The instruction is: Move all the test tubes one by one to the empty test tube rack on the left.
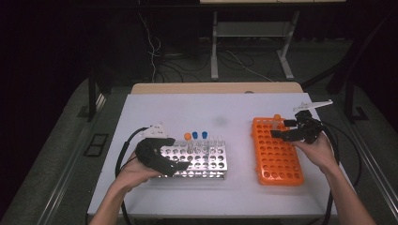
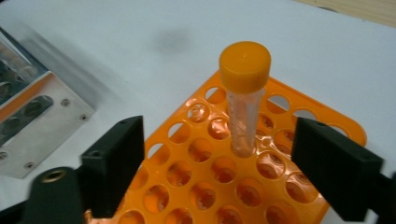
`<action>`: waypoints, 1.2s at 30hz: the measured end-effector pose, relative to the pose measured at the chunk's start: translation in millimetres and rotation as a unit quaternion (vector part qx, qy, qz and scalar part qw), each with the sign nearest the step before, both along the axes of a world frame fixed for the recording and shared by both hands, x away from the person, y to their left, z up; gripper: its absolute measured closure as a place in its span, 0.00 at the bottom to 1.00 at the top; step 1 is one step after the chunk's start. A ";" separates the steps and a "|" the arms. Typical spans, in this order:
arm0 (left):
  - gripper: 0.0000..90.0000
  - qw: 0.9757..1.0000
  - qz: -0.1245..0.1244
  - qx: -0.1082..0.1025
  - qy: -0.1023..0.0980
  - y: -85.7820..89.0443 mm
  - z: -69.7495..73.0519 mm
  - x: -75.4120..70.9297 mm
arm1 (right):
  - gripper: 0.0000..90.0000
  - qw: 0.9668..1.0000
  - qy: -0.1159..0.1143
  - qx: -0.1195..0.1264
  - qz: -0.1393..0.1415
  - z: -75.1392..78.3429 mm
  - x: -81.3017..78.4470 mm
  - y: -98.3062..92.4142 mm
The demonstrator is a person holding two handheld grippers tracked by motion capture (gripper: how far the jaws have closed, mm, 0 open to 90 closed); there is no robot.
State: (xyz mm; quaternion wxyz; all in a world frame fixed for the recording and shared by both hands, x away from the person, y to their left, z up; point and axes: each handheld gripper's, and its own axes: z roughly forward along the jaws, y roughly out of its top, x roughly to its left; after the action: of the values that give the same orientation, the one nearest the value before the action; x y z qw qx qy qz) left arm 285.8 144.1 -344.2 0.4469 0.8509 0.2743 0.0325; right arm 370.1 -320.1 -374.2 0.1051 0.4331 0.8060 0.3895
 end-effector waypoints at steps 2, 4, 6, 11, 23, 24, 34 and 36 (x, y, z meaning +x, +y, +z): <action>0.00 1.000 0.000 -0.002 0.001 0.4 -1.8 -2.7 | 0.27 1.000 0.001 -0.002 0.000 -2.0 2.5 0.0; 0.00 1.000 -0.002 -0.004 0.002 0.1 -3.2 -4.9 | 0.33 1.000 -0.002 -0.008 -0.001 -4.0 5.0 0.7; 0.00 1.000 -0.004 -0.006 0.003 -0.9 -4.1 -6.8 | 0.37 1.000 -0.004 -0.008 -0.002 -6.0 7.5 1.6; 0.00 1.000 -0.012 -0.005 0.002 -3.6 -4.8 -10.2 | 0.53 1.000 -0.007 -0.014 -0.014 -12.0 13.9 3.2; 0.00 1.000 -0.017 -0.005 -0.001 -5.7 -1.5 -11.4 | 0.82 0.998 -0.040 -0.031 -0.025 -10.4 13.1 7.4; 0.00 1.000 -0.018 -0.004 -0.002 -6.0 -0.8 -11.4 | 0.82 0.998 -0.044 -0.031 -0.026 -8.2 11.8 7.1; 0.00 1.000 -0.025 -0.002 -0.009 -11.8 7.8 -11.6 | 0.82 0.995 -0.089 -0.022 -0.024 31.6 -9.0 2.6; 0.00 1.000 -0.027 -0.004 -0.010 -13.7 9.9 -11.6 | 0.82 0.995 -0.093 -0.014 -0.013 42.5 -15.7 4.2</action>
State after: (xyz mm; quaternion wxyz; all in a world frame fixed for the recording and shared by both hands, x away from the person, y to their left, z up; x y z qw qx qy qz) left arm 274.2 130.3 -334.3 0.4536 0.8560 0.2465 0.0277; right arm 354.4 -316.0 -331.7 0.1909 0.4037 0.7927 0.4150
